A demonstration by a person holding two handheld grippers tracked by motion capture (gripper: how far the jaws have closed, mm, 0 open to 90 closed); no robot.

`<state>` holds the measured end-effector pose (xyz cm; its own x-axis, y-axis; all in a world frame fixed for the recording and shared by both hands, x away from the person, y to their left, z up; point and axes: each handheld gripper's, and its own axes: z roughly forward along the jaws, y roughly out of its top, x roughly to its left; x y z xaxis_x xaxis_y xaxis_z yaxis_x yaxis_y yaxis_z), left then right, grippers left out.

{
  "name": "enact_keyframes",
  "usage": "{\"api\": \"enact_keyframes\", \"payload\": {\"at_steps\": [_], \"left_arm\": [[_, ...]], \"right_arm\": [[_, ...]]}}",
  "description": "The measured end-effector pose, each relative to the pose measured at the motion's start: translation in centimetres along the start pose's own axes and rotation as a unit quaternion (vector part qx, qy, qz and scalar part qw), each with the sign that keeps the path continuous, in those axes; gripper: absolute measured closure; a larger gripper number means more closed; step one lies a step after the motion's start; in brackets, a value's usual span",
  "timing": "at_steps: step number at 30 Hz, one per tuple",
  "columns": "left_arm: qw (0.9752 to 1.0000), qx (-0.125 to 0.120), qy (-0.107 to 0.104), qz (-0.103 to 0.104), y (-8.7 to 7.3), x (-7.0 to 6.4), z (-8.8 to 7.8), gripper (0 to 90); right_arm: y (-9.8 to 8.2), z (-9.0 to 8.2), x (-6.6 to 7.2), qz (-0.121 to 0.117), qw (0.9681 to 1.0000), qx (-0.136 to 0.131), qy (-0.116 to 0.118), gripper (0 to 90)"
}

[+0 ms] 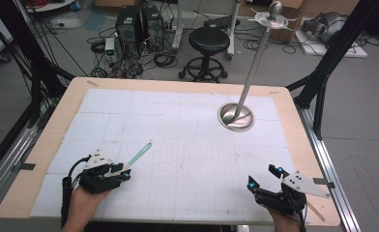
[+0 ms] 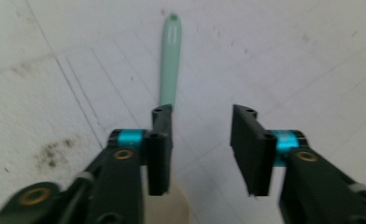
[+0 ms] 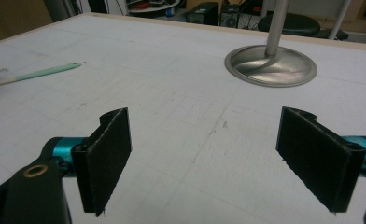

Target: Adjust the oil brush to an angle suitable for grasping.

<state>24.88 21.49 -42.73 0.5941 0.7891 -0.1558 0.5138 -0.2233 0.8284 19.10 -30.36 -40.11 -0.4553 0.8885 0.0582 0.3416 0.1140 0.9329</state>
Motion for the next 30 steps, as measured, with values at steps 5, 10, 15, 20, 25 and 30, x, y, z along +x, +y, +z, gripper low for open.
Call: {"api": "enact_keyframes", "payload": {"at_steps": [5,10,15,20,25,30], "left_arm": [[0.9933,-0.114,-0.015,-0.015,-0.1,1.4,-2.2,27.0],[0.9888,-0.147,-0.017,-0.021,-0.1,2.3,-3.4,22.1],[0.9858,-0.167,-0.02,-0.009,-0.5,2.7,-4.5,22.8],[0.9855,-0.168,-0.02,-0.008,-0.7,2.5,-4.8,23.1],[0.9849,-0.172,-0.02,-0.005,-0.6,2.3,-5.0,23.1],[0.9857,-0.167,-0.017,-0.008,-0.7,2.4,-4.8,22.9]], "right_arm": [[0.1,0.0,0.3,-0.003,1.0,-0.007,-0.002,17.1],[0.3,0.1,0.6,-0.008,0.9999,-0.009,-0.002,17.1],[0.5,0.3,1.0,-0.017,0.9998,-0.006,0.002,17.0],[0.6,0.4,1.1,-0.018,0.9997,-0.013,-0.006,17.0],[0.6,0.2,1.0,-0.018,0.9997,-0.015,-0.007,17.0],[0.5,0.2,0.9,-0.018,0.9997,-0.014,-0.002,17.0]]}}
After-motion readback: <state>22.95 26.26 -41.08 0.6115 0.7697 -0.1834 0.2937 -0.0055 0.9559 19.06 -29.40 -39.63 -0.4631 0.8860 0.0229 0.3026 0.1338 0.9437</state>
